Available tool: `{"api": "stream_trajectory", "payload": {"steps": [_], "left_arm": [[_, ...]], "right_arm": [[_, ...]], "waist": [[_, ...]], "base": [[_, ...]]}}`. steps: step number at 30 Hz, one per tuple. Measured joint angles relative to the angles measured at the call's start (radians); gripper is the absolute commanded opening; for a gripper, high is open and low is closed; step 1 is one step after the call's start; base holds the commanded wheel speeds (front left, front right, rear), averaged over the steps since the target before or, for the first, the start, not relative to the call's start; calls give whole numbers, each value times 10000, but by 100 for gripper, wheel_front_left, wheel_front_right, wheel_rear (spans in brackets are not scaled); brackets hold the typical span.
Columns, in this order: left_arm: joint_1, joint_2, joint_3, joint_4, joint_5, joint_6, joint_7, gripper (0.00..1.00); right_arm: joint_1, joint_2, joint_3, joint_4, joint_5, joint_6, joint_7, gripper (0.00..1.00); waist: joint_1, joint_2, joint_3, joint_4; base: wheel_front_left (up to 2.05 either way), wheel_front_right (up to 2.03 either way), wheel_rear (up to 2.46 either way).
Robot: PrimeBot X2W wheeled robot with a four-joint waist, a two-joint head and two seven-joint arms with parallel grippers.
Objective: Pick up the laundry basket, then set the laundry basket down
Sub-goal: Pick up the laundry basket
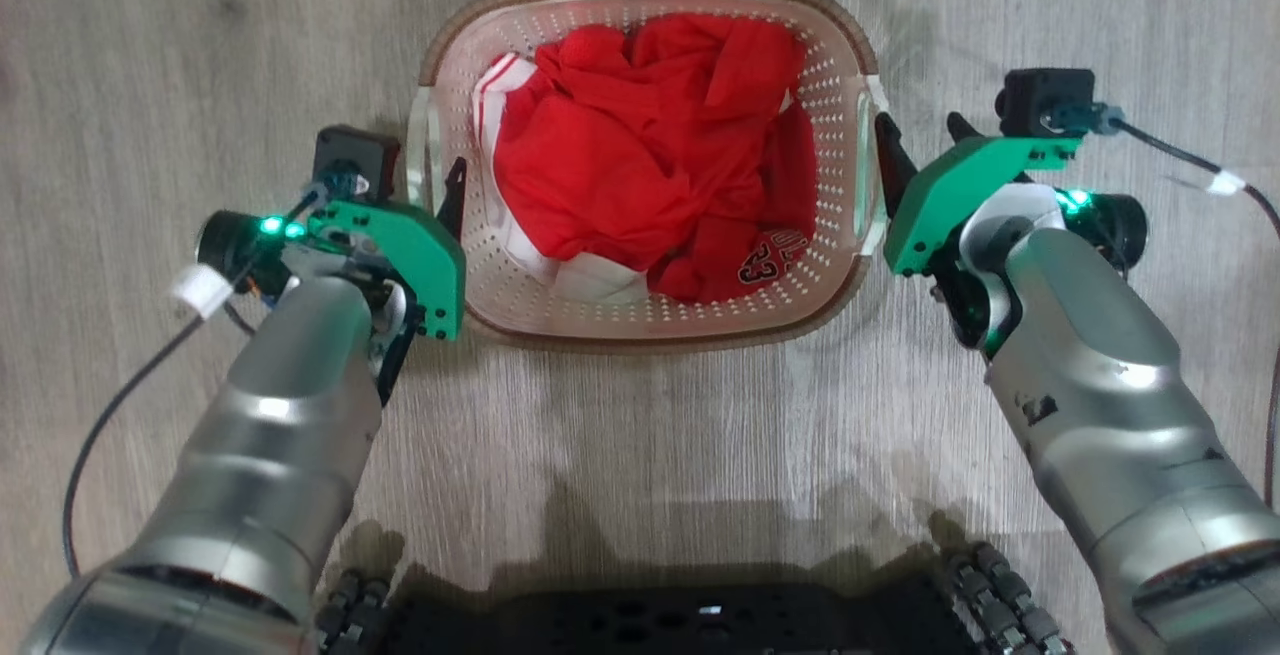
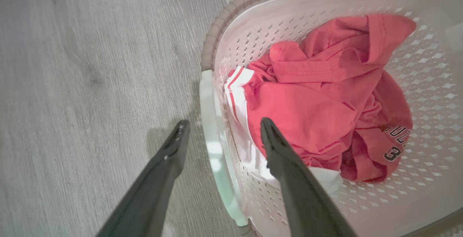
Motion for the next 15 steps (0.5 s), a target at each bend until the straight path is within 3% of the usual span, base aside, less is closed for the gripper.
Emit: {"api": "stream_trajectory", "payload": {"steps": [15], "left_arm": [[-1192, -25, -991, 1024, -888, -142, 1697, 100]], "right_arm": [[-1169, -31, 1158, 1283, 1379, 0, 798, 100]], "waist": [[-1, 0, 1029, 31]], "base": [[0, 0, 0]]}}
